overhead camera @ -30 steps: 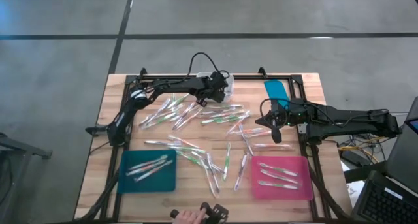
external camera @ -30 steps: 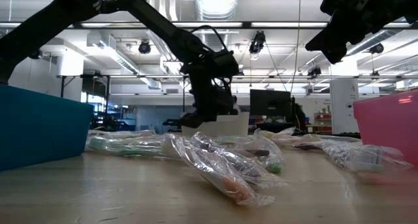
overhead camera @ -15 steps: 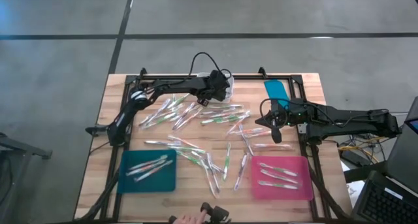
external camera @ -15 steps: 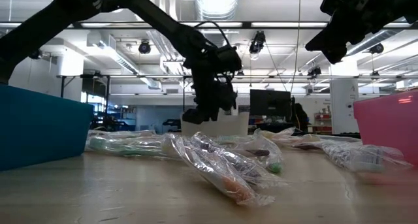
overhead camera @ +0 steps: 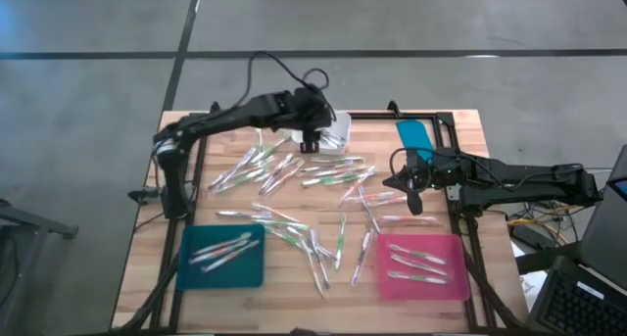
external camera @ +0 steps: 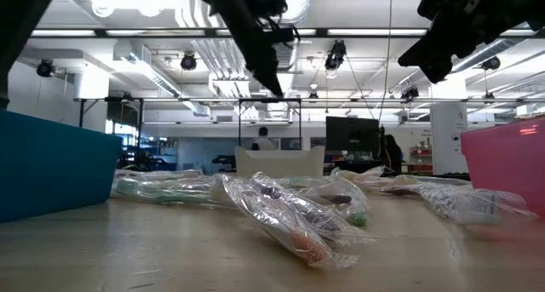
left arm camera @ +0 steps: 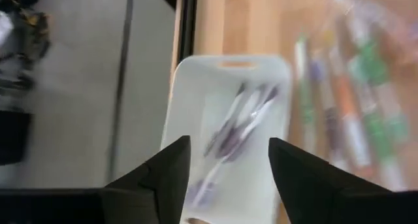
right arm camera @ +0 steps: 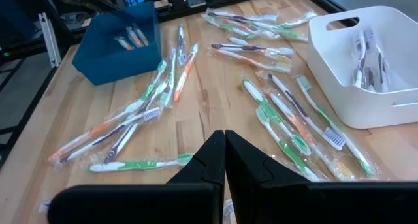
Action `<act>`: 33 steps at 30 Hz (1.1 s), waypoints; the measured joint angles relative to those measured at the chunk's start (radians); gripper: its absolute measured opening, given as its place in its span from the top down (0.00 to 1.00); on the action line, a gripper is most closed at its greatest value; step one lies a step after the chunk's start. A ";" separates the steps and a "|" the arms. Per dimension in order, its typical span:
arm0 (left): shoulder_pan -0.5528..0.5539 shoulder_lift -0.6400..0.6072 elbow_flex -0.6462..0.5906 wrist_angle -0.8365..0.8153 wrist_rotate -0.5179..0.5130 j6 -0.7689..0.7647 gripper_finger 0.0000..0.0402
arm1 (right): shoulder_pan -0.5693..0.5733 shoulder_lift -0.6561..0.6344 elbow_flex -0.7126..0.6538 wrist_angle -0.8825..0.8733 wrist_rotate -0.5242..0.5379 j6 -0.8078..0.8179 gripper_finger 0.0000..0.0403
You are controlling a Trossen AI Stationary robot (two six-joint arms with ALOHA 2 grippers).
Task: Pick & Place Toothbrushes
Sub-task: Put the green toothbrush into the pink bin
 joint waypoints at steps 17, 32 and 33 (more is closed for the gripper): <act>-0.070 -0.457 -0.555 0.442 0.242 -0.308 0.54 | 0.000 0.000 0.000 -0.001 0.000 0.000 0.98; -0.159 -0.733 -0.925 0.728 0.241 -0.467 0.54 | 0.000 0.001 0.000 0.002 0.000 0.000 0.98; -0.159 -0.740 -0.934 0.728 0.241 -0.485 0.54 | 0.000 0.002 0.000 0.003 0.001 0.000 0.98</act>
